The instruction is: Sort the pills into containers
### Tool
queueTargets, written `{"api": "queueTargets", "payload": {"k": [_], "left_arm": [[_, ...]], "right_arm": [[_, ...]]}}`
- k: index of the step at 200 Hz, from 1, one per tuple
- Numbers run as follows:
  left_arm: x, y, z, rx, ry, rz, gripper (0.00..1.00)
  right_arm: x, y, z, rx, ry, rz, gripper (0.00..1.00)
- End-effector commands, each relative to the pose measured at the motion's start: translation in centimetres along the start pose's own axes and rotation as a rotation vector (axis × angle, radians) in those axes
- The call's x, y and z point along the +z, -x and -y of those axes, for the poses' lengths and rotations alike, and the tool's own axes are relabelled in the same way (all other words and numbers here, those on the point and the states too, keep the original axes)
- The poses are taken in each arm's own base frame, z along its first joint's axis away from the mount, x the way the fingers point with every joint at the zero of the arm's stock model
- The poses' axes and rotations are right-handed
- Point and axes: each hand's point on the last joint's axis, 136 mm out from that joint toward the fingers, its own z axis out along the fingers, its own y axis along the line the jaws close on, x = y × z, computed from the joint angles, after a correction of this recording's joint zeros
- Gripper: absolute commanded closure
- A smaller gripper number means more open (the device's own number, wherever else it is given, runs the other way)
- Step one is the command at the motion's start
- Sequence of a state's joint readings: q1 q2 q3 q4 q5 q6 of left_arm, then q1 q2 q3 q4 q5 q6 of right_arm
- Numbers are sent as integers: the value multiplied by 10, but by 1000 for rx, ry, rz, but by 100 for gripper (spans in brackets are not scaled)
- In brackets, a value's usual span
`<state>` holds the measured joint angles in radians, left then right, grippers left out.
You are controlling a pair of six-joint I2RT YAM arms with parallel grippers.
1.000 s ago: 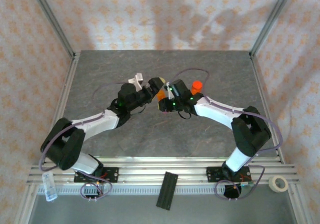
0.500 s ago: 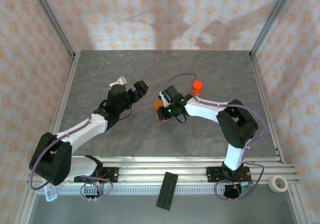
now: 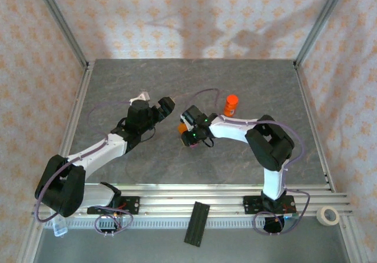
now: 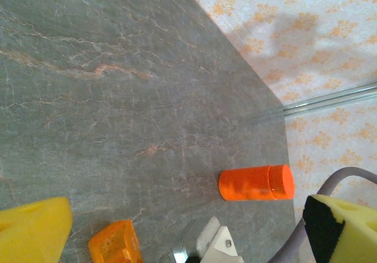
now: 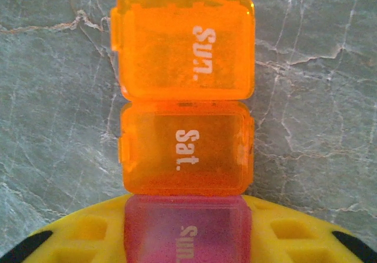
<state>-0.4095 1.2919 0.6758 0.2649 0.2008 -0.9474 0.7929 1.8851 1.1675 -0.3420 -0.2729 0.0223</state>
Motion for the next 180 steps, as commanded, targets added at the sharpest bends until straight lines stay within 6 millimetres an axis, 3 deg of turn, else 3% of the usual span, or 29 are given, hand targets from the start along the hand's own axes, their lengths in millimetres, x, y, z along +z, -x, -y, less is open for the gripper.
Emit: {"api": "queueTargets", "payload": {"k": [1, 23, 47, 101, 180], "left_arm": [[2, 4, -3, 8, -2, 20, 0], [3, 4, -2, 6, -5, 16, 0], [4, 4, 0, 3, -11, 14, 0], [8, 6, 5, 3, -22, 10, 0], [8, 6, 7, 5, -29, 10, 0]], "right_arm": [[7, -12, 16, -5, -82, -40, 50], [4, -16, 19, 7, -99, -43, 36], [-2, -26, 26, 23, -134, -51, 31], [-17, -56, 54, 57, -282, -100, 30], [-29, -54, 101, 172, -407, -114, 30]]}}
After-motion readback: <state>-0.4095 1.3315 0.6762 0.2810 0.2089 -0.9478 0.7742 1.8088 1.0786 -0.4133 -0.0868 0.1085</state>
